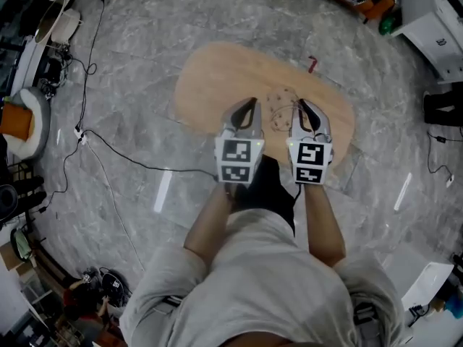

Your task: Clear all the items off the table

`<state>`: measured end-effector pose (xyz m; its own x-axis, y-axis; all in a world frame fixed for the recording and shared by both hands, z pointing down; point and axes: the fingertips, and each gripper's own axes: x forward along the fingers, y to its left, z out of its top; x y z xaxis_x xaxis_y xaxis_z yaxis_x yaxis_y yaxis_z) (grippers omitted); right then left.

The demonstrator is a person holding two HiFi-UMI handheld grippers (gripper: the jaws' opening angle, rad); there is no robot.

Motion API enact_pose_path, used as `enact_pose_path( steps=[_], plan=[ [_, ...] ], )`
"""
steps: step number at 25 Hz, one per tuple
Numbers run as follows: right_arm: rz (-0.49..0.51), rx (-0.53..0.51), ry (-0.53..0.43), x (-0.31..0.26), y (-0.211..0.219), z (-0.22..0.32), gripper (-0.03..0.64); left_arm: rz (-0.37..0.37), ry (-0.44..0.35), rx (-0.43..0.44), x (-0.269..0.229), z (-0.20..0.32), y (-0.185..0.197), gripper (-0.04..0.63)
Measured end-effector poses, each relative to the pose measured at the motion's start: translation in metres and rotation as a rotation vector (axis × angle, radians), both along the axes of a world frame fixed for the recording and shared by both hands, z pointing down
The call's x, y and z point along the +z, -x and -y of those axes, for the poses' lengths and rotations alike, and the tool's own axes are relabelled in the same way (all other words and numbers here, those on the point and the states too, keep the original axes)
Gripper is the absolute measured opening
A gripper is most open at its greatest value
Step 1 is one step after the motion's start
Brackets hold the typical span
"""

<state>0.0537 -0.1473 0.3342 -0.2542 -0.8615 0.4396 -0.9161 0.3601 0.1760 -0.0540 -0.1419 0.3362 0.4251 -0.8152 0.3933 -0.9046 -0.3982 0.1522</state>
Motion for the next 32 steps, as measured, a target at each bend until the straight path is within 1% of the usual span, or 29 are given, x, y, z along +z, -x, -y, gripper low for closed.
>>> enact_pose_path(
  steps=[3,5,8,13,17,20,23,27,32],
  plan=[
    [0.054,0.082,-0.057,-0.019,-0.001,-0.016,0.025,-0.003,-0.049,0.026,-0.019,-0.012,0.008,0.02],
    [0.067,0.122,-0.093,-0.029,-0.004,-0.029,0.025,-0.006,-0.068,0.039,-0.028,-0.023,0.011,0.02],
    [0.079,0.174,-0.155,-0.043,-0.014,-0.05,0.025,-0.005,-0.102,0.066,-0.039,-0.041,0.005,0.02],
    [0.098,0.21,-0.253,-0.077,-0.019,-0.078,0.026,-0.014,-0.134,0.107,-0.056,-0.058,-0.003,0.02],
    [0.102,0.232,-0.312,-0.091,-0.023,-0.097,0.026,-0.022,-0.172,0.144,-0.068,-0.069,-0.007,0.02],
    [0.114,0.243,-0.339,-0.099,-0.023,-0.108,0.026,-0.015,-0.189,0.171,-0.073,-0.075,-0.009,0.02],
    [0.12,0.257,-0.347,-0.111,-0.025,-0.118,0.026,-0.022,-0.186,0.187,-0.079,-0.078,-0.009,0.02],
    [0.106,0.307,-0.354,-0.119,-0.04,-0.131,0.026,-0.049,-0.165,0.189,-0.079,-0.076,-0.013,0.02],
    [0.103,0.315,-0.358,-0.122,-0.067,-0.16,0.028,-0.063,-0.153,0.19,-0.082,-0.099,-0.035,0.02]
  ],
)
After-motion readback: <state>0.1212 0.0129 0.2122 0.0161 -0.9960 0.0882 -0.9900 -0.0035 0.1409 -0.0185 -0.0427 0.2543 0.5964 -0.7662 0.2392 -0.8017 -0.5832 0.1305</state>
